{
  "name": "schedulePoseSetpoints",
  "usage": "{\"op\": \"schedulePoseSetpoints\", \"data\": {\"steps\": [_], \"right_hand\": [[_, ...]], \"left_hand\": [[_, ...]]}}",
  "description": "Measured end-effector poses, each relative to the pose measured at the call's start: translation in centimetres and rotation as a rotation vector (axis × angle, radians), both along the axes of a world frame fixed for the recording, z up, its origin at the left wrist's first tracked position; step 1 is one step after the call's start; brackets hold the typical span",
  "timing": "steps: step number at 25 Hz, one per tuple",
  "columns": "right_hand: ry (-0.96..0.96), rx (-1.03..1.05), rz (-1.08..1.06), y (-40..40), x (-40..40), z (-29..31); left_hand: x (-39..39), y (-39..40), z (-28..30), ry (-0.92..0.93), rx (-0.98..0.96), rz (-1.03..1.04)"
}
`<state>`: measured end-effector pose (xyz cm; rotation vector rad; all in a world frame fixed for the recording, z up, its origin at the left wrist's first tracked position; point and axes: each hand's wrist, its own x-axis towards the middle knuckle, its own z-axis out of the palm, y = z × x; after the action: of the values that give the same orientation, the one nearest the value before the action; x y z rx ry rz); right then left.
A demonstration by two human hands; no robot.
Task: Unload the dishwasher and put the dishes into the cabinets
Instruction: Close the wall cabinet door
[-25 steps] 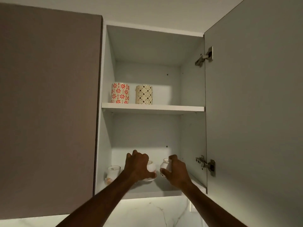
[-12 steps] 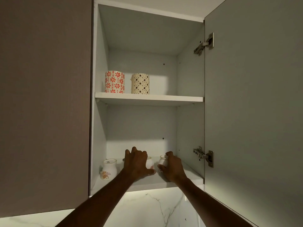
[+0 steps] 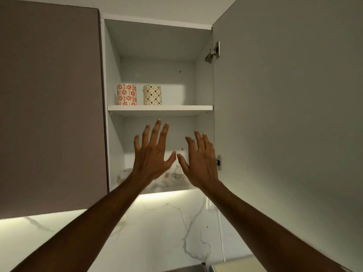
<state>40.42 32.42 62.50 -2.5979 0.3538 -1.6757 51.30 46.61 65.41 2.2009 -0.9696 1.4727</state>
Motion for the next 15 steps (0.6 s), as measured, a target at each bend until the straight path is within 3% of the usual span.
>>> {"op": "schedulePoseSetpoints", "data": {"steps": [6,11,15], "right_hand": [[-0.290,-0.068,0.021,4.1,-15.9,2.6],[-0.437,-0.135,0.003,2.9,-29.6,3.9],[-0.524,0.065,-0.075,-1.7,-36.8,3.7]], "left_hand": [[-14.8,0.5,4.1,-0.116,-0.050,-0.025],[-27.8,-3.8,7.6,-0.250,0.059,-0.252],[-36.8,-9.3,10.0,-0.447,0.173,-0.384]]}}
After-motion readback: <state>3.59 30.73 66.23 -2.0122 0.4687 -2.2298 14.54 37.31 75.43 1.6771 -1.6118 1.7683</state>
